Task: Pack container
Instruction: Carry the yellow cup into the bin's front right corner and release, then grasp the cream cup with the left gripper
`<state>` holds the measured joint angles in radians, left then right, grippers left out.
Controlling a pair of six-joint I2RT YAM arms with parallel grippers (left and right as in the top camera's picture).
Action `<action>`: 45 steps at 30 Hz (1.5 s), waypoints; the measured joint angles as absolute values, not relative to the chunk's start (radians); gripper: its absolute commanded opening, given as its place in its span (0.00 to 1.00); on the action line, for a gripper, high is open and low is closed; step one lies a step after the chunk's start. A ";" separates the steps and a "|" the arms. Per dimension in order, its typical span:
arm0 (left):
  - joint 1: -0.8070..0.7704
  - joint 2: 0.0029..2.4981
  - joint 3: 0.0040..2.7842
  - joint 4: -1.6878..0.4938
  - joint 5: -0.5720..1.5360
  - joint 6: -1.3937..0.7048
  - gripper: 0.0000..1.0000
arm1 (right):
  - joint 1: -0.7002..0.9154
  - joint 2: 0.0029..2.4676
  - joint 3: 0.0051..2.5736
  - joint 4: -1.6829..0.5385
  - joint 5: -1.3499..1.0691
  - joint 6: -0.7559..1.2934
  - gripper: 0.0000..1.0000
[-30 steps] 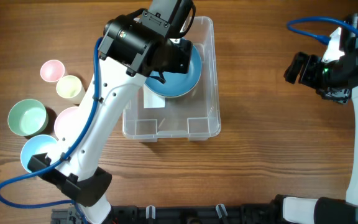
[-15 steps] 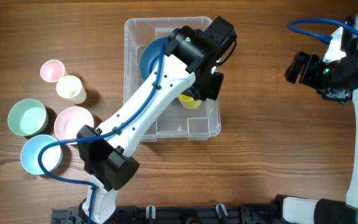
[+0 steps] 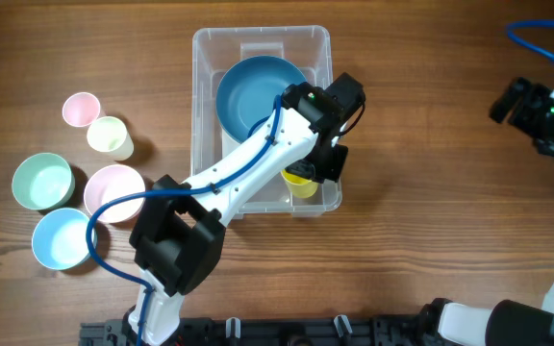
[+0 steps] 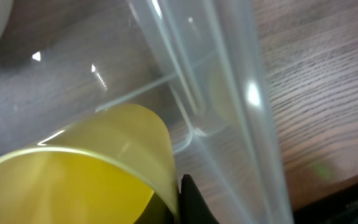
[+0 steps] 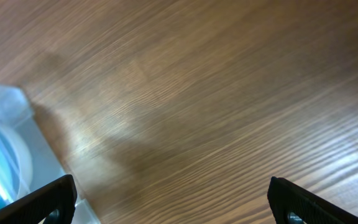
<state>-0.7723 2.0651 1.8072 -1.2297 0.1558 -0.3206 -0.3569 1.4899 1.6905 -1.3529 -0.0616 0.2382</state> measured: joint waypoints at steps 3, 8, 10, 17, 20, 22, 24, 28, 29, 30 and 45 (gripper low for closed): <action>-0.772 2.065 1.778 -1.186 0.157 -0.321 0.04 | -0.368 1.490 1.691 -1.353 -0.069 0.238 1.00; -0.772 2.065 1.709 -1.134 0.160 -0.333 0.16 | -0.368 1.490 1.691 -1.353 -0.071 0.238 1.00; -0.772 2.065 1.706 -1.124 0.160 -0.340 0.48 | -0.368 1.490 1.691 -1.353 -0.071 0.238 1.00; -0.766 2.065 1.707 -1.139 0.156 -0.350 0.71 | -0.368 1.490 1.691 -1.353 -0.071 0.238 1.00; -0.748 2.049 1.774 -1.209 0.138 -0.350 0.72 | -0.368 1.490 1.691 -1.353 -0.072 0.238 1.00; -0.714 1.999 1.839 -1.265 0.094 -0.350 0.72 | -0.368 1.490 1.691 -1.353 -0.072 0.238 1.00; -0.637 1.884 1.887 -1.304 0.035 -0.350 0.73 | -0.368 1.490 1.691 -1.353 -0.072 0.238 1.00; -0.309 1.621 1.922 -1.314 -0.058 -0.350 0.74 | -0.368 1.490 1.691 -1.353 -0.075 0.238 1.00; -0.252 1.611 1.925 -1.318 -0.059 -0.351 0.74 | -0.368 1.490 1.691 -1.354 -0.075 0.238 1.00; -0.169 1.615 1.924 -1.326 -0.060 -0.350 0.73 | -0.368 1.490 1.691 -1.353 -0.075 0.238 1.00; 0.140 2.132 1.816 -1.261 -0.070 -0.350 0.66 | -0.368 1.490 1.691 -1.354 -0.078 0.238 1.00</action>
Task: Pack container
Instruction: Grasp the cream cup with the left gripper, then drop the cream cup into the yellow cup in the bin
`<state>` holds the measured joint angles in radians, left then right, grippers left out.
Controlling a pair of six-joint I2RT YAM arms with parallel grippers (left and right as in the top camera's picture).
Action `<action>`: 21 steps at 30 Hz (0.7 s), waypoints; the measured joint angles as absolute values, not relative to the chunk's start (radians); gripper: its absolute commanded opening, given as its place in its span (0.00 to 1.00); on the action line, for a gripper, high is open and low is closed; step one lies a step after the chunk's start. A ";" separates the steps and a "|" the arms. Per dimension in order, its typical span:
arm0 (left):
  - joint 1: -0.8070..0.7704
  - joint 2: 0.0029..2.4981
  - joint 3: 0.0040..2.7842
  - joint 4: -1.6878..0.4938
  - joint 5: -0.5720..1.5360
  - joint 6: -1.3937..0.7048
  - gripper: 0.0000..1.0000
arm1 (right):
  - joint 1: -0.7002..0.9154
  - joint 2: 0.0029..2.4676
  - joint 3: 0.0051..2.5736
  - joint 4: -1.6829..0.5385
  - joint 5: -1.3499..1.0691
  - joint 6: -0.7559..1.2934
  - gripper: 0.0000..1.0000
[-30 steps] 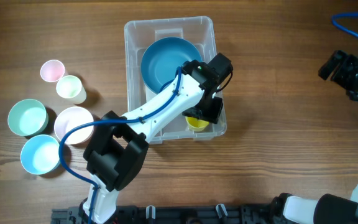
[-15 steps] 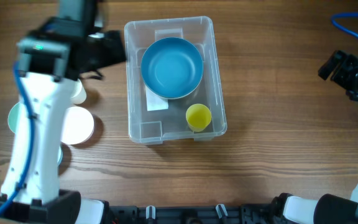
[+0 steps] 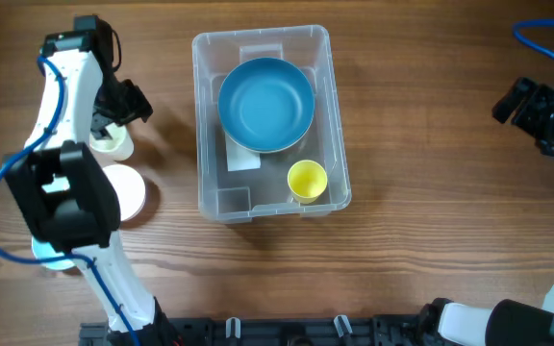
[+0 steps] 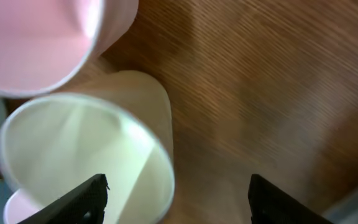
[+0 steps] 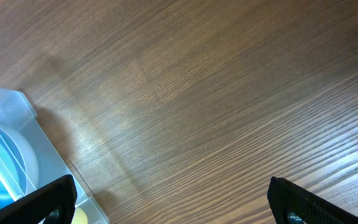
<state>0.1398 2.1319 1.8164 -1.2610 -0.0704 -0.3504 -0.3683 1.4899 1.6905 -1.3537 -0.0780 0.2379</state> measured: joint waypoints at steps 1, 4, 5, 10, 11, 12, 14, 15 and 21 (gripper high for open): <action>0.141 2.152 1.816 -1.251 -0.070 -0.350 0.47 | -0.368 1.490 1.691 -1.354 -0.078 0.238 1.00; 0.141 2.194 1.816 -1.220 -0.070 -0.349 0.07 | -0.368 1.490 1.691 -1.354 -0.078 0.238 1.00; 0.141 2.197 1.816 -1.211 -0.070 -0.350 0.04 | -0.368 1.490 1.691 -1.354 -0.078 0.238 1.00; 0.141 2.197 1.817 -1.206 -0.070 -0.350 0.04 | -0.368 1.490 1.691 -1.357 -0.078 0.238 1.00; 0.138 2.197 1.822 -1.223 -0.070 -0.350 0.04 | -0.368 1.490 1.691 -1.357 -0.078 0.238 1.00; 0.134 2.196 1.829 -1.245 -0.070 -0.350 0.04 | -0.368 1.490 1.691 -1.357 -0.078 0.238 1.00; 0.100 2.181 1.901 -1.321 -0.070 -0.349 0.04 | -0.368 1.490 1.691 -1.357 -0.078 0.238 1.00; 0.069 2.157 1.950 -1.380 -0.070 -0.349 0.04 | -0.368 1.490 1.691 -1.357 -0.078 0.238 1.00; -0.278 1.785 2.167 -1.520 -0.058 -0.381 0.04 | -0.368 1.490 1.691 -1.357 -0.078 0.238 1.00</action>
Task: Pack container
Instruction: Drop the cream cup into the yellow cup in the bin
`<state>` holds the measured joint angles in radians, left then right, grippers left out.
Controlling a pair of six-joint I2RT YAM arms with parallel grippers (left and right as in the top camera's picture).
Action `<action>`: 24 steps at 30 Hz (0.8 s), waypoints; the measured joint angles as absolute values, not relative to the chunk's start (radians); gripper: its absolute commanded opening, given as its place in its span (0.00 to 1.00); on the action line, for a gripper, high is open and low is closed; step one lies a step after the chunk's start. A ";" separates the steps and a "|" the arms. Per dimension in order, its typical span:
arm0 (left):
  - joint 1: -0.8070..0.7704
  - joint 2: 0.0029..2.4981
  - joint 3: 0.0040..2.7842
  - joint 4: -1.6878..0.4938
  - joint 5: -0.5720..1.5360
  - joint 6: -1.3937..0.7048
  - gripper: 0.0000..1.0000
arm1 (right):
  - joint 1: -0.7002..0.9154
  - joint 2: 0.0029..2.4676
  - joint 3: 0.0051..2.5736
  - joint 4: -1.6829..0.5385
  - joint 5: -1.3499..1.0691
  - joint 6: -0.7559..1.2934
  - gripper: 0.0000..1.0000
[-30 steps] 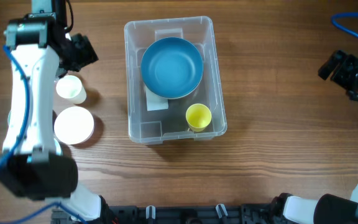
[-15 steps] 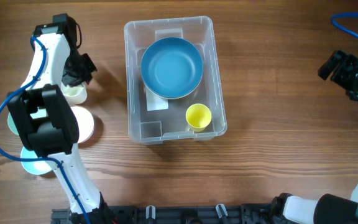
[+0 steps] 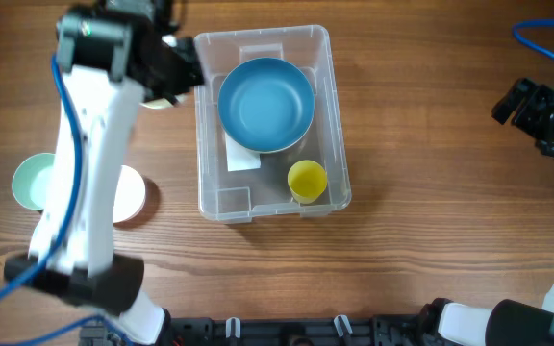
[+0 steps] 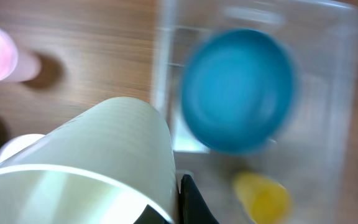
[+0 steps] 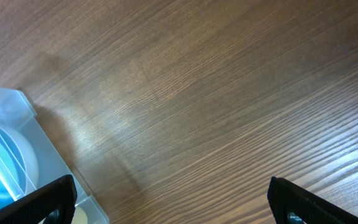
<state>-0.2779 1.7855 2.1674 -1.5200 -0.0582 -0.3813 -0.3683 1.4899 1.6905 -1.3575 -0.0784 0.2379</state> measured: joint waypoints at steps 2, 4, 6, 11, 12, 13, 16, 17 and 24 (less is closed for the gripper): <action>-0.413 1.742 2.172 -1.522 -0.056 -0.429 0.04 | -0.368 1.490 1.691 -1.361 -0.078 0.238 1.00; -0.581 1.762 2.172 -1.507 -0.047 -0.488 0.04 | -0.368 1.490 1.691 -1.361 -0.078 0.238 1.00; -0.677 1.808 2.172 -1.491 -0.043 -0.534 0.04 | -0.368 1.490 1.691 -1.363 -0.078 0.238 1.00; -0.802 1.984 2.171 -1.504 -0.007 -0.575 0.04 | -0.368 1.490 1.691 -1.364 -0.078 0.238 1.00; -0.811 2.016 2.170 -1.515 0.007 -0.579 0.04 | -0.368 1.490 1.691 -1.364 -0.078 0.238 1.00; -0.817 2.041 2.170 -1.522 0.018 -0.580 0.04 | -0.368 1.490 1.691 -1.364 -0.078 0.237 1.00; -0.832 2.088 2.166 -1.544 0.042 -0.582 0.04 | -0.368 1.490 1.691 -1.364 -0.078 0.237 1.00; -0.838 2.096 2.162 -1.549 0.047 -0.582 0.17 | -0.368 1.490 1.691 -1.364 -0.078 0.237 1.00; -0.844 2.102 2.159 -1.568 0.052 -0.578 0.53 | -0.368 1.490 1.691 -1.364 -0.078 0.234 1.00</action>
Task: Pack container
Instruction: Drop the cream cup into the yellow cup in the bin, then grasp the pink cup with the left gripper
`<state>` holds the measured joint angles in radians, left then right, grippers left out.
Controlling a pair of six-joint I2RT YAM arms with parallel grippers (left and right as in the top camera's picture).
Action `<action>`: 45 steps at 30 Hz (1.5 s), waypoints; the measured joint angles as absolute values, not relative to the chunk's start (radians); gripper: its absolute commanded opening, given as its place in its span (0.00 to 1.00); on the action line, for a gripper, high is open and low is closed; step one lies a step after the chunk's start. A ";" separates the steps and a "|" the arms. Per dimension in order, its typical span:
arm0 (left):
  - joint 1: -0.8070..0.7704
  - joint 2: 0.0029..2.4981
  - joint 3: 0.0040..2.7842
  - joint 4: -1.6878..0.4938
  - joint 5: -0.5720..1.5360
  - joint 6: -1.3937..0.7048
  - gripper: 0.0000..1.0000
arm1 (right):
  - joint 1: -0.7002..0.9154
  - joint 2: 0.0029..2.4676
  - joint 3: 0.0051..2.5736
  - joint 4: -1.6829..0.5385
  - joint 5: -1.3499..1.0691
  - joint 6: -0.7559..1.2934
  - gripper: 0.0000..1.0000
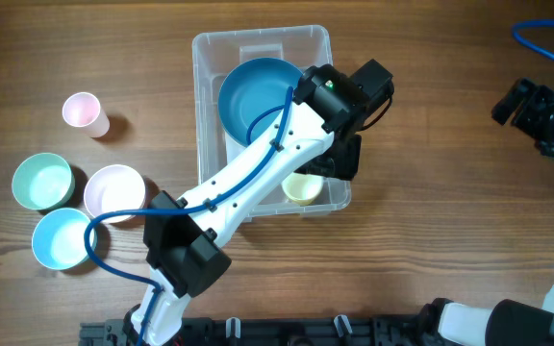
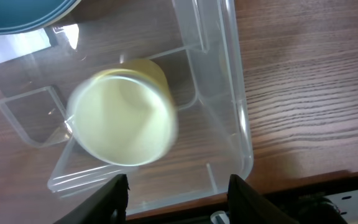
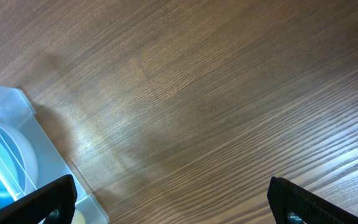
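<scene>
The clear plastic container sits mid-table with a blue bowl in its back half. In its front right corner a pale cream cup stands nested in the yellow cup, whose rim just shows. My left gripper hangs open right above that corner, nothing between its fingers. Far off at the right edge, my right gripper is open over bare wood.
Left of the container stand a small pink cup, a mint bowl, a pink bowl and a light blue bowl. My left arm crosses the container's front. A blue cable loops at the top right.
The left gripper was shut on the cream cup high by the container's left side. Now the cup sits in the yellow cup inside the container and the gripper is open above it.
First my left gripper held the yellow cup low in the container's front right corner. Then it stood open at the cream cup on the table's left, the yellow cup left behind. It then carried the cream cup, which now rests nested in the yellow one. The right arm stayed put.
</scene>
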<state>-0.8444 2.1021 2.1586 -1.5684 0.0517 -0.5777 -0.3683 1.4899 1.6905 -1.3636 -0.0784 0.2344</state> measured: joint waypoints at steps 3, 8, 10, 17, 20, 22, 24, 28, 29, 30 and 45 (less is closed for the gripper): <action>-0.833 2.102 2.159 -1.592 0.036 -0.570 0.55 | -0.368 1.490 1.691 -1.364 -0.078 0.234 1.00; -0.598 2.009 2.149 -1.661 -0.083 -0.562 0.63 | -0.368 1.490 1.691 -1.364 -0.078 0.230 1.00; -0.402 1.921 2.149 -1.657 -0.123 -0.559 0.66 | -0.368 1.490 1.691 -1.363 -0.078 0.230 1.00; 0.157 1.961 2.151 -1.507 -0.168 -0.492 0.72 | -0.368 1.490 1.691 -1.362 -0.078 0.230 1.00; 0.253 2.093 2.151 -1.424 -0.155 -0.442 0.70 | -0.368 1.490 1.691 -1.362 -0.078 0.230 1.00; 0.279 2.184 2.151 -1.371 -0.121 -0.396 0.70 | -0.368 1.490 1.691 -1.362 -0.078 0.230 1.00; 0.281 2.239 2.150 -1.352 -0.106 -0.379 0.70 | -0.368 1.490 1.691 -1.361 -0.078 0.230 1.00; 0.266 2.293 2.149 -1.280 -0.095 -0.362 0.63 | -0.368 1.490 1.691 -1.356 -0.078 0.222 1.00; 0.262 2.293 2.149 -1.274 -0.095 -0.360 0.61 | -0.368 1.490 1.691 -1.355 -0.078 0.222 1.00; 0.260 2.293 2.149 -1.271 -0.094 -0.360 0.61 | -0.368 1.490 1.691 -1.354 -0.078 0.222 1.00; 0.244 2.426 2.148 -1.261 -0.083 -0.349 0.04 | -0.368 1.490 1.691 -1.353 -0.078 0.219 1.00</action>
